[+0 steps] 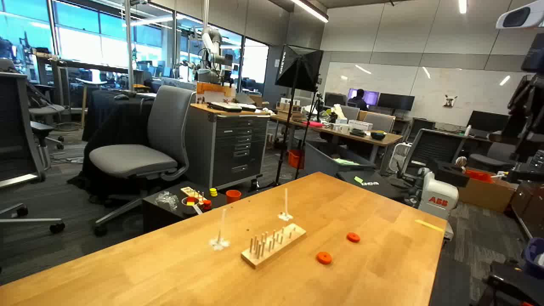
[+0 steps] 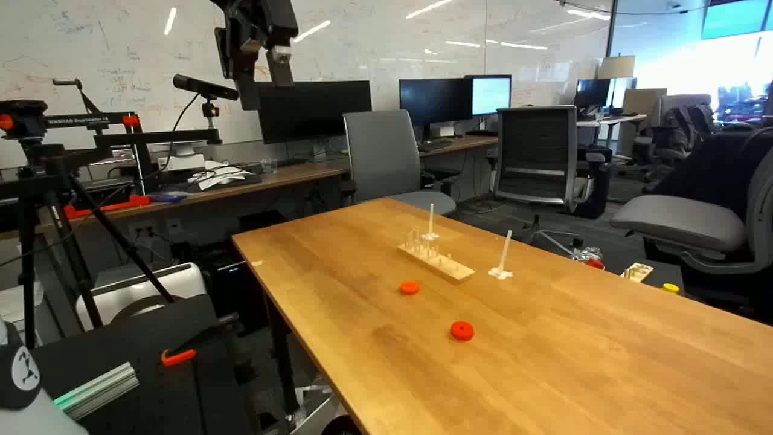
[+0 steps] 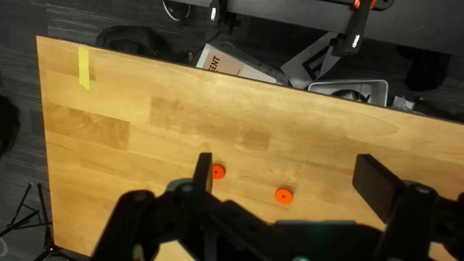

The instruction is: Put the orange ring on the wooden platform

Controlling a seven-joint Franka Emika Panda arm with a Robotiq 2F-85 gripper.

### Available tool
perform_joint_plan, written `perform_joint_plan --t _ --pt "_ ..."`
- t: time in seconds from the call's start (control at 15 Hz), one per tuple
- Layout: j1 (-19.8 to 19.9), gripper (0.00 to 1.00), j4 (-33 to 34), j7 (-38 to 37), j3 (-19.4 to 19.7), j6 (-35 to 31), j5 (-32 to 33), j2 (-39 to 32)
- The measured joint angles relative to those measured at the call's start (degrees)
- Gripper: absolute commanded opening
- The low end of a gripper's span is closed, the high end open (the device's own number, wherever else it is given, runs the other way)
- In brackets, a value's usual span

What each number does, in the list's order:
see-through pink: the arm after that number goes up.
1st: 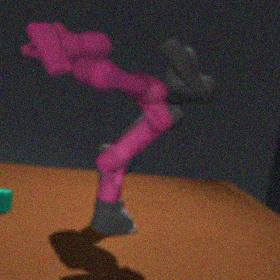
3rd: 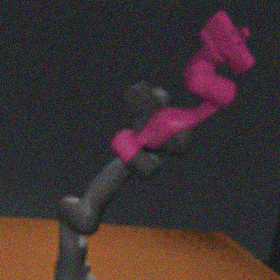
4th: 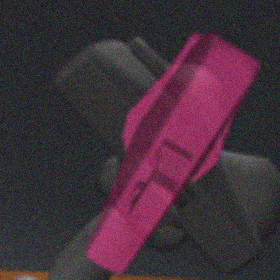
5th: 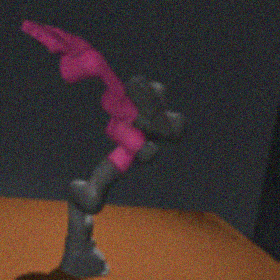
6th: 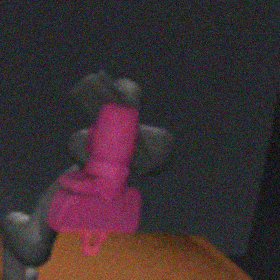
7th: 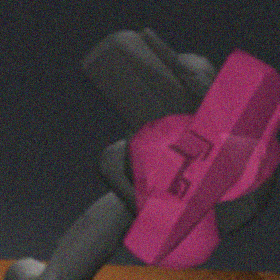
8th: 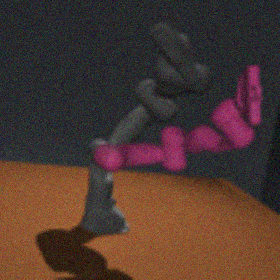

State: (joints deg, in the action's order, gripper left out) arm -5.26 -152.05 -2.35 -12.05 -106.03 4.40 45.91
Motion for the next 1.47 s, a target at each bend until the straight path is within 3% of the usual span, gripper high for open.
perform_joint_plan --t 0.53,0.8,1.2,1.47 --pt "-0.01 1.00 0.07 -0.37 0.00 -0.22 0.00 0.06" --pt "-0.20 1.00 2.49 -5.04 -1.47 -2.64 -0.14 -2.29" --pt "1.28 1.00 17.91 -15.54 -7.29 -3.40 -0.64 -19.26" --pt "3.18 1.00 28.88 -16.68 -7.29 0.73 -1.80 -33.14"
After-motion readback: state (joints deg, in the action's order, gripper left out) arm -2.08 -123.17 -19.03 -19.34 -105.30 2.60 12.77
